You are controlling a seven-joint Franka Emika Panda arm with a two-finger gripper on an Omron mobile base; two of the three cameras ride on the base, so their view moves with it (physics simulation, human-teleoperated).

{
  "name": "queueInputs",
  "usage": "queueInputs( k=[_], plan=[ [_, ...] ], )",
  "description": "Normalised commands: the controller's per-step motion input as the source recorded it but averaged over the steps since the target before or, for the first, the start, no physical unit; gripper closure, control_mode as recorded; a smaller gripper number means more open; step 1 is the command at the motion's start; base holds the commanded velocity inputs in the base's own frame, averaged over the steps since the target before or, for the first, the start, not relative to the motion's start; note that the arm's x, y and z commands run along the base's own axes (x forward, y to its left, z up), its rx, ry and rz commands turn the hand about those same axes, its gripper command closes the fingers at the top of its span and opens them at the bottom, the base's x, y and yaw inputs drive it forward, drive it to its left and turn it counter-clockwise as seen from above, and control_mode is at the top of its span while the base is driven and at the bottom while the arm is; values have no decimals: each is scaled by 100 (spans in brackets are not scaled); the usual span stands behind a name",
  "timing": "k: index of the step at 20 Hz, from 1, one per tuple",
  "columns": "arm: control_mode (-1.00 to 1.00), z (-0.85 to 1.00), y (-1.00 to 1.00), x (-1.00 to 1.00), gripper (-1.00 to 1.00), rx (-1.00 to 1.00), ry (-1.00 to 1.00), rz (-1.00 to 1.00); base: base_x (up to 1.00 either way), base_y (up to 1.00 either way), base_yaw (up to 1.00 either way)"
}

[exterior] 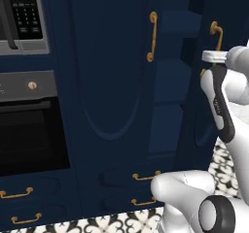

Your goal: Open the cabinet, pick up the bread from the cabinet and place it in the basket. Then move the basket to the dining counter.

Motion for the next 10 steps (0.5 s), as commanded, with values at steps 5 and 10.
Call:
queueInputs(
  k=[5, 10],
  plan=[
    [-100, 0, -100, -58, 100, 0, 0, 0, 0, 0, 0],
    [-100, 0, -100, -57, 100, 0, 0, 0, 0, 0, 0]
  ],
)
